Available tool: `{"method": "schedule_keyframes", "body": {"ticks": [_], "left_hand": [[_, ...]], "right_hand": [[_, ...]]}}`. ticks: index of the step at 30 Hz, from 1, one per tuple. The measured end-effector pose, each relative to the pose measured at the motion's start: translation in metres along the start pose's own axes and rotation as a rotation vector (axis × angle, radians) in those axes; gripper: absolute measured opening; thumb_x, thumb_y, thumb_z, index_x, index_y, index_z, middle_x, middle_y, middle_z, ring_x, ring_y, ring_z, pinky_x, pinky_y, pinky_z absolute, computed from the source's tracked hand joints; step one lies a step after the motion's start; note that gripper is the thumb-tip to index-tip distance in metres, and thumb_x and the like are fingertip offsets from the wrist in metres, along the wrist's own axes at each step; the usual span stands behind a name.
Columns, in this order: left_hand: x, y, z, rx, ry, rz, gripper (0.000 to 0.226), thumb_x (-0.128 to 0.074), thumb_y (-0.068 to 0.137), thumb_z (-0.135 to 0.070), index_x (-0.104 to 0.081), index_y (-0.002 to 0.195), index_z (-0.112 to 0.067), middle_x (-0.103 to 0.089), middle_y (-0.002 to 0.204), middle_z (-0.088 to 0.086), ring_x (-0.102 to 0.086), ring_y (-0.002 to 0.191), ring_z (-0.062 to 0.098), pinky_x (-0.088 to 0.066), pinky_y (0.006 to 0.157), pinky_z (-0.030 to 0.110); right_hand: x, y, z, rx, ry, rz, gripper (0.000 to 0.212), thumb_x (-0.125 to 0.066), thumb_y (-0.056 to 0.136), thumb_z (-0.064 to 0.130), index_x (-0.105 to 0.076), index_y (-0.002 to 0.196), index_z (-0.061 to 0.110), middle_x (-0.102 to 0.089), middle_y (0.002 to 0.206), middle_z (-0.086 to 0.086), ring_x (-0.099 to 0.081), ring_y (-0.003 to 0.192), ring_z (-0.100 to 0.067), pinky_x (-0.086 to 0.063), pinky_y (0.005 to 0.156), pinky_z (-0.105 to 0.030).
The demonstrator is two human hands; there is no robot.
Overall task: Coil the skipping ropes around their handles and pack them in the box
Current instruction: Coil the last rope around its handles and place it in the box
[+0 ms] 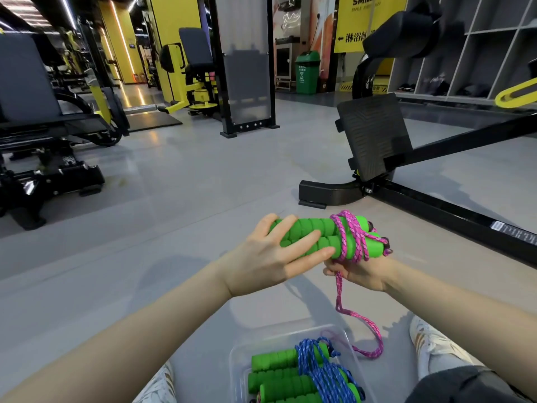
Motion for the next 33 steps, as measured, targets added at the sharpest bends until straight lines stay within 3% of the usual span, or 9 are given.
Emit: {"method": "schedule_keyframes", "body": {"ticks": [2,4,8,13,17,22,26,30,33], "left_hand": [[-0.004,-0.004,0.005,0.017,0.039,0.034,0.039,-0.036,0.1,-0.007,-0.042,0.137,-0.019,-0.059,0.122,0.007,-0.055,0.096,0.039,-0.043,0.077,0.045],[-0.008,-0.012,0.012,0.025,0.089,0.078,0.039,-0.031,0.1,-0.006,-0.044,0.135,-0.018,-0.064,0.119,0.006,-0.059,0.094,0.038,-0.045,0.075,0.044],[-0.013,-0.03,0.022,0.015,0.124,0.144,0.039,-0.026,0.1,-0.004,-0.046,0.131,-0.016,-0.066,0.114,0.005,-0.062,0.088,0.037,-0.05,0.07,0.04],[-0.016,-0.041,0.021,-0.009,0.091,0.205,0.042,-0.026,0.096,-0.002,-0.046,0.131,-0.013,-0.064,0.114,0.008,-0.061,0.086,0.038,-0.05,0.065,0.04],[-0.018,-0.045,0.019,-0.012,0.031,0.167,0.043,-0.036,0.095,-0.003,-0.041,0.137,-0.012,-0.05,0.12,0.012,-0.059,0.089,0.041,-0.048,0.067,0.043],[-0.003,-0.029,0.001,-0.062,-0.052,0.04,0.037,-0.037,0.099,-0.009,-0.042,0.135,-0.017,-0.047,0.124,0.007,-0.06,0.095,0.038,-0.044,0.078,0.043],[0.008,-0.008,-0.011,-0.083,-0.058,-0.034,0.037,-0.043,0.098,-0.014,-0.043,0.135,-0.021,-0.047,0.126,0.004,-0.062,0.096,0.036,-0.044,0.082,0.041],[0.008,0.0,-0.006,-0.078,-0.059,-0.068,0.038,-0.047,0.097,-0.014,-0.043,0.134,-0.02,-0.051,0.125,0.004,-0.054,0.098,0.038,-0.042,0.079,0.042],[0.007,-0.003,-0.006,-0.056,-0.035,-0.073,0.037,-0.044,0.098,-0.014,-0.042,0.134,-0.021,-0.047,0.126,0.004,-0.05,0.102,0.037,-0.041,0.082,0.043]], "right_hand": [[-0.005,0.0,-0.006,-0.051,-0.144,-0.046,0.027,-0.033,0.1,0.021,-0.053,0.084,0.01,-0.046,0.061,-0.004,-0.041,0.048,-0.012,-0.048,0.059,-0.026],[-0.014,-0.001,-0.007,-0.097,-0.284,-0.05,0.032,-0.027,0.101,0.025,-0.052,0.089,0.008,-0.048,0.052,-0.002,-0.039,0.041,-0.013,-0.045,0.055,-0.027],[-0.03,-0.006,0.012,-0.108,-0.623,0.036,0.031,-0.032,0.101,0.025,-0.056,0.095,0.006,-0.043,0.046,-0.003,-0.037,0.037,-0.012,-0.05,0.054,-0.028],[-0.039,-0.012,0.05,-0.096,-0.987,0.087,0.034,-0.045,0.097,0.035,-0.059,0.079,0.01,-0.034,0.046,-0.001,-0.037,0.035,-0.013,-0.052,0.061,-0.032],[-0.042,-0.007,0.08,0.201,-1.184,-0.064,0.052,-0.047,0.094,0.043,-0.055,0.055,0.01,-0.035,0.047,0.002,-0.03,0.038,-0.008,-0.031,0.045,-0.02],[-0.033,0.008,0.087,0.386,-1.032,-0.169,0.053,-0.049,0.094,0.04,-0.053,0.052,0.009,-0.038,0.045,-0.001,-0.033,0.043,-0.011,-0.029,0.045,-0.02],[-0.022,0.017,0.081,0.277,-0.81,-0.111,0.05,-0.045,0.097,0.036,-0.053,0.056,0.008,-0.039,0.044,-0.003,-0.033,0.04,-0.013,-0.027,0.042,-0.018],[0.0,0.022,0.06,0.118,-0.263,-0.072,0.046,-0.047,0.089,0.04,-0.053,0.052,0.014,-0.037,0.047,-0.002,-0.027,0.047,-0.018,-0.012,0.055,-0.034],[0.011,0.022,0.052,0.086,-0.077,-0.081,0.041,-0.046,0.085,0.039,-0.054,0.054,0.013,-0.041,0.052,-0.001,-0.034,0.048,-0.014,-0.024,0.056,-0.028]]}}
Point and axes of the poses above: each hand's wrist, its own y-axis towards the middle knuckle, its own x-axis out of the back of the hand, z = x × y, the point moved 2 cm from there along y, towards the middle knuckle
